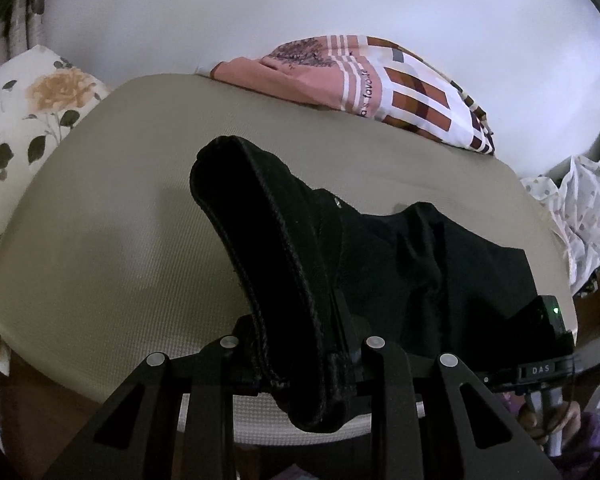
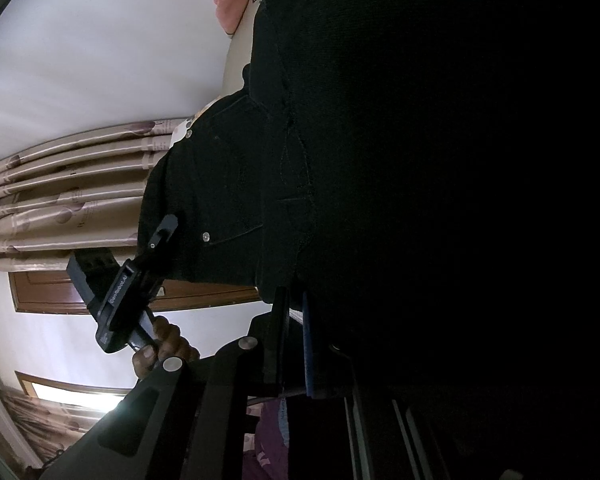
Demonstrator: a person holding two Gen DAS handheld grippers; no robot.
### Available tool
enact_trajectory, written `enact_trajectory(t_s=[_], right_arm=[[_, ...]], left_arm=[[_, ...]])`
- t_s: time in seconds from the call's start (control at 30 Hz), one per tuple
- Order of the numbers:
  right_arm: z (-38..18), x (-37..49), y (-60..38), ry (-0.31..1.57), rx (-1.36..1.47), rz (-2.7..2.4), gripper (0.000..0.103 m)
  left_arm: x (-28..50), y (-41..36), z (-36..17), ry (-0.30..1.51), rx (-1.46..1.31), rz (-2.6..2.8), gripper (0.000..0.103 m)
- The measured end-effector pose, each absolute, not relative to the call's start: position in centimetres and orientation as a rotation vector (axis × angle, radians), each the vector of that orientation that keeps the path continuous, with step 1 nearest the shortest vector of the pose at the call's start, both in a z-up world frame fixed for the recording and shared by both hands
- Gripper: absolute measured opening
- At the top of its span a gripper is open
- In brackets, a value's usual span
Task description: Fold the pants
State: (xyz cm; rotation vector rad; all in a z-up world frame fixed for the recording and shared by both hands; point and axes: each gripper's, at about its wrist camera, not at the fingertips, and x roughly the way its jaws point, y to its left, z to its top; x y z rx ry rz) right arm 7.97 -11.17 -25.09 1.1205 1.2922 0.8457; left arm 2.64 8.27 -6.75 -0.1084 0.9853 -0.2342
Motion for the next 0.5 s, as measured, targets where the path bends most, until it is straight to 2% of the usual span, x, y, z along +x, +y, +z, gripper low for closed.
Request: enact_trajectory(t_s=[0.13,0.23,0.4,0.5], right_arm=[[-25.0,7.9,-11.2,1.292,1.118,0.849,0.004],[-24.5,7.8,-11.3,1.277,1.101,0.867,0.011],[-22.6,7.3,-11.5,1.208,1.039,0.915,0.041],[-21.9,7.0,-12.0,1.183,1.019,0.923,0.049]], left_arm=[[2.5,7.7,-6.3,0.976,-0.103,-0.240,0.027],[2.4,7.1,-5.8,0.966,-0.095,-0.251,0.027],[2.2,6.0,-5.1,0.950,-0.085,-0.271,0.027],[2.2,5.6,-4.7,0.942,-0.089,-0.279,0.027]])
